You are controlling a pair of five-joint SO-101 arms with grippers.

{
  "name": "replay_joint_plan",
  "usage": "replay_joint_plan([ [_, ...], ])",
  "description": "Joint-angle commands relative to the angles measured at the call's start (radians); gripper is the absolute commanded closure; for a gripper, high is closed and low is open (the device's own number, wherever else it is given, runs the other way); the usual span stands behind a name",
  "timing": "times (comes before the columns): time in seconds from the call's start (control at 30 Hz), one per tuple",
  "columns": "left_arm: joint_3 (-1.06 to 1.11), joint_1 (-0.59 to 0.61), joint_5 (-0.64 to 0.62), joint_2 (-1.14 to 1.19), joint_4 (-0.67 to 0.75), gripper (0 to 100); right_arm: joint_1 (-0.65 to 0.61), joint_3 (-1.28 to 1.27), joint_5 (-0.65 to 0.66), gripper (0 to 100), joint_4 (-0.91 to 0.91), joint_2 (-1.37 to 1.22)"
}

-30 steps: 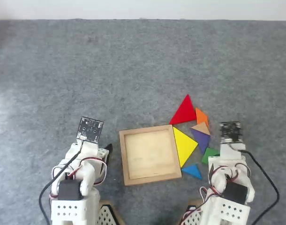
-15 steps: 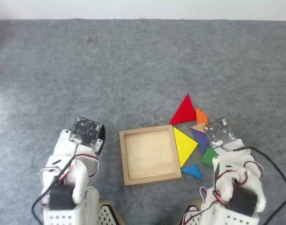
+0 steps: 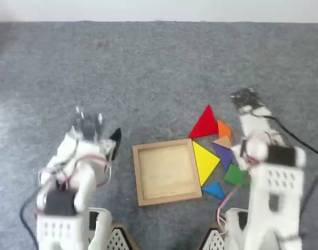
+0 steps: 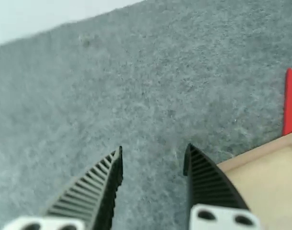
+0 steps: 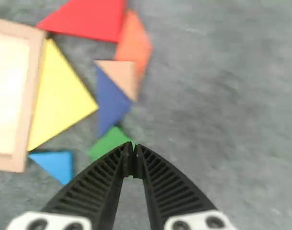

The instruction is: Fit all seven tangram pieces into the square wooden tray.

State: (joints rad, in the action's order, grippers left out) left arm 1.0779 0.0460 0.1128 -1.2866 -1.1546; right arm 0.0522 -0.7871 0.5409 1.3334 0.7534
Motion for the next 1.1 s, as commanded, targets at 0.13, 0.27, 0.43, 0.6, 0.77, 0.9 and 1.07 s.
replay_joint_plan([
  [0.13,-0.093,0.002,-0.055,0.617,0.181,79,-0.206,0.055,-0.054,85.7,-0.22,-0.331],
  [0.27,-0.085,0.003,-0.044,0.703,0.245,79,-0.231,0.08,-0.009,75.1,-0.303,-0.415],
  [0.43,-0.082,0.003,-0.051,0.698,0.252,79,-0.223,0.184,-0.232,72.7,-0.311,-0.472],
  [0.6,-0.058,-0.005,-0.052,0.697,0.29,79,-0.249,0.288,-0.605,75.4,-0.334,-0.542],
  [0.77,-0.048,-0.005,-0.049,0.697,0.304,79,-0.308,0.387,-0.712,75.4,-0.377,-0.717],
  [0.9,-0.038,-0.005,-0.048,0.698,0.308,79,-0.305,0.502,-0.934,75.3,-0.389,-0.903],
  [1.07,-0.038,-0.005,-0.048,0.703,0.308,79,-0.346,0.591,-1.105,75.3,-0.387,-1.03],
])
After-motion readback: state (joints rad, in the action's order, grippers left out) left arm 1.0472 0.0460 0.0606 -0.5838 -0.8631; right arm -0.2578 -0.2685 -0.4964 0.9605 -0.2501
